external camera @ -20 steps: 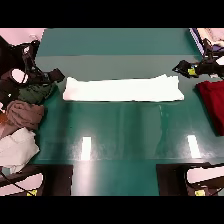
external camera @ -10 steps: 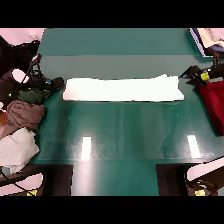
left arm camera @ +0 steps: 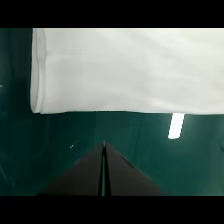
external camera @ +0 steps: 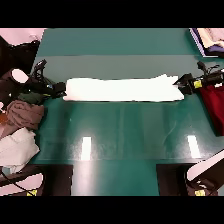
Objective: Fold the shirts.
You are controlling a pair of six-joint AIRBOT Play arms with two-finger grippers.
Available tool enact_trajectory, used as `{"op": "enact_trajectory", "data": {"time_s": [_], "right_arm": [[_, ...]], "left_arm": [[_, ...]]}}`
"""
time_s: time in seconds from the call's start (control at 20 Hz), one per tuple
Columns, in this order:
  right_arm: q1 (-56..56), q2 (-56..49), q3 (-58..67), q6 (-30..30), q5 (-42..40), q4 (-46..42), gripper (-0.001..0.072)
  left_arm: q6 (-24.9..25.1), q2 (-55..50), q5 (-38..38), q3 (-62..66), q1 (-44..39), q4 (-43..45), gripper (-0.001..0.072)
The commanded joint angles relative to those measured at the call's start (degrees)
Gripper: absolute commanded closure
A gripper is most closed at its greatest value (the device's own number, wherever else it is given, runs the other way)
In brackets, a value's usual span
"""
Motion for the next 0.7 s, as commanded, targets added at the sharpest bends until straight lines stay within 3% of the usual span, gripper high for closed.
{"op": "enact_trajectory", "data": {"time_s": [0.0, 0.1, 0.2, 0.25, 0.5, 0.65], "right_arm": [[1.7, -1.62, -0.07, -0.74, -2.34, 0.9, 0.0111], [3.06, -1.6, -0.09, -2.14, -2.82, 0.87, 0.0271], [4.04, -1.14, -0.09, -4.46, -2.69, 0.87, 0.0578], [4.37, -0.42, -0.09, -5.99, -2.91, 0.92, 0.0693], [5.35, 7.82, -0.09, -7.82, -3.87, 0.96, 0.0693], [7.5, 13.97, -0.09, -5.01, -4.11, 1.16, 0.0694]], "left_arm": [[0.02, -0.04, -0.98, 0.02, -0.04, -1.25, 0.0675], [0.02, -0.04, -1.09, 0.02, -0.04, -1.79, 0.0682], [0.02, -0.07, -0.68, 0.02, -0.04, -2.23, 0.0682], [0.02, -0.04, -0.09, 0.02, -0.35, -2.99, 0.0682], [0.55, -1.79, 9.53, 2.75, -9.38, -3.3, 0.0684], [0.44, -9.46, 9.49, 13.55, -15.15, -3.28, 0.0684]]}}
